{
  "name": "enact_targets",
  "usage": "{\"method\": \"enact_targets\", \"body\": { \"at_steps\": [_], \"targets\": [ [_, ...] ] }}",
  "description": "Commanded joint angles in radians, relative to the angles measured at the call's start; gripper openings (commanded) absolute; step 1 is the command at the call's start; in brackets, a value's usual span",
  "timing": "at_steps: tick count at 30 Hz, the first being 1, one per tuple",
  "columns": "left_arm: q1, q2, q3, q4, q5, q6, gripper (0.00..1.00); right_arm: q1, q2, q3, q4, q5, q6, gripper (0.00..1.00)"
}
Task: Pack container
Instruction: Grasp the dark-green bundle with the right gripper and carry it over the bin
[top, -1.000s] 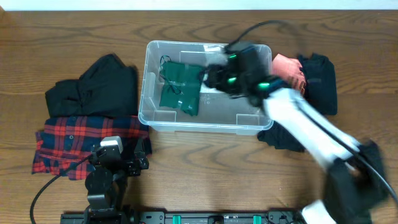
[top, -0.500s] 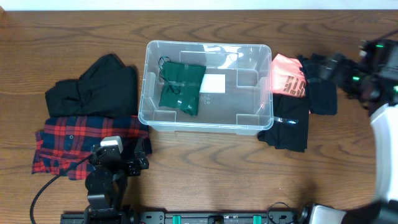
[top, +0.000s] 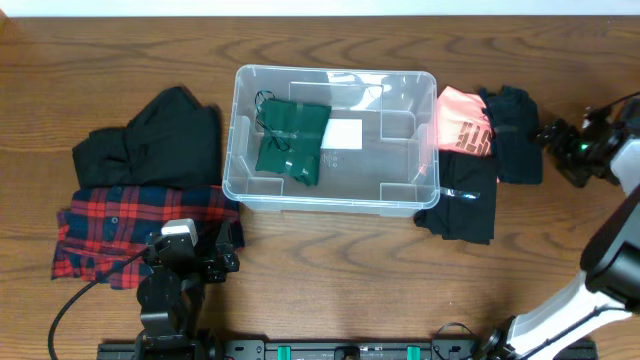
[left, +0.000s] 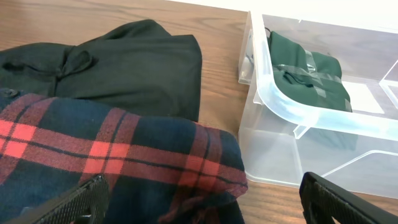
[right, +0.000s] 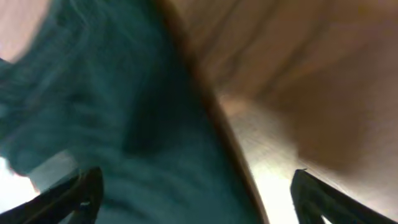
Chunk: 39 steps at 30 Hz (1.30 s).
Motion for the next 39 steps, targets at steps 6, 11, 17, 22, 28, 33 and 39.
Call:
{"method": "enact_targets", "body": {
  "at_steps": [6, 11, 17, 22, 28, 33, 39],
  "targets": [
    [-0.004, -0.006, -0.018, 0.0, 0.007, -0.008, 0.98, 0.024, 0.115, -0.005, 0.065, -0.175, -0.039, 0.8],
    [-0.004, -0.006, -0.018, 0.0, 0.007, -0.008, 0.98, 0.026, 0.127, -0.005, 0.038, -0.155, -0.04, 0.27],
    [-0.004, -0.006, -0.018, 0.0, 0.007, -0.008, 0.98, 0.008, 0.004, -0.005, -0.045, -0.122, -0.039, 0.08],
    [-0.004, -0.006, -0.018, 0.0, 0.007, -0.008, 0.98, 0.035, -0.286, -0.005, -0.113, -0.143, -0.022, 0.01],
    [-0.004, -0.006, -0.018, 0.0, 0.007, -0.008, 0.98, 0.151, -0.594, -0.005, -0.187, -0.22, 0.069, 0.01],
    [-0.004, -0.006, -0.018, 0.0, 0.007, -0.008, 0.98, 0.374, -0.723, -0.005, -0.187, -0.218, 0.194, 0.01],
    [-0.004, -0.006, -0.018, 0.0, 0.007, -0.008, 0.98, 0.668, -0.666, -0.011, -0.051, -0.133, 0.388, 0.01]
  ]
}}
